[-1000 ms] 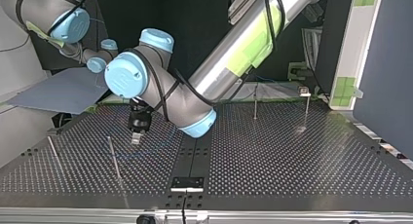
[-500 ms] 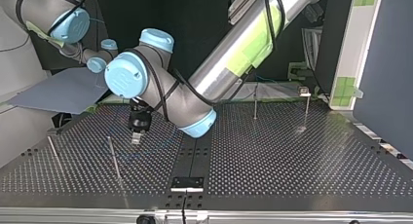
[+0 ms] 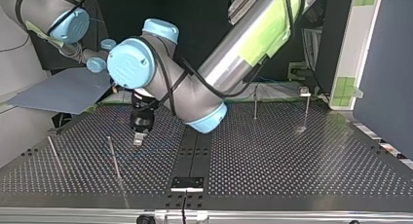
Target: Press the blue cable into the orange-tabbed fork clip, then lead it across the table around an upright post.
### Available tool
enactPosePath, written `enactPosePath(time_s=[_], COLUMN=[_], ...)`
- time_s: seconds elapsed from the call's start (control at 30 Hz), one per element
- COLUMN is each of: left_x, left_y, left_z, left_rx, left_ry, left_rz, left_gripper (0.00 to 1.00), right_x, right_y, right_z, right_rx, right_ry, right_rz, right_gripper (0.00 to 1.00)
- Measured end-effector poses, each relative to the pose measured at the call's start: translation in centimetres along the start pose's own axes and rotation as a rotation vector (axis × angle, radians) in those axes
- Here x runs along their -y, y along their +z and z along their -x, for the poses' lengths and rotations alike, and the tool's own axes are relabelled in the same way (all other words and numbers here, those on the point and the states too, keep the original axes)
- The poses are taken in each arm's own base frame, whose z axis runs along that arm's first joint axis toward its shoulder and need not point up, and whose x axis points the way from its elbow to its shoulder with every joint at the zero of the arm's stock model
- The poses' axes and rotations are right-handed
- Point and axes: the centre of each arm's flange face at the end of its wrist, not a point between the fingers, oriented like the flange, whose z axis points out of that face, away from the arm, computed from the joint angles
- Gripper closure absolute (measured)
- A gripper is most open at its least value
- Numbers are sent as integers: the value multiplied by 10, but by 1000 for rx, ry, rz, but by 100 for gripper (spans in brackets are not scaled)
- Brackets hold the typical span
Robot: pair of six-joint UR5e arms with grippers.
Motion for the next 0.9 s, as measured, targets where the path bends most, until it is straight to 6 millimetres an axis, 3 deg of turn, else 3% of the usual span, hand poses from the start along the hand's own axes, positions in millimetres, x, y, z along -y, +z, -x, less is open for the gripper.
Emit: enactPosePath(time_s=[0.53,0.9], left_x=[-8,-13], left_y=[-40,-76], left_z=[50,77], left_rx=[127,226], left_ry=[-174,-200], left_rz=[-116,-154], left_gripper=[2,2], right_x=[0,0], right_y=[-2,-1], right_z=[1,0], right_rx=[18,18], right_ry=[-18,-20], right_rz=[4,4], right_gripper=[100,100])
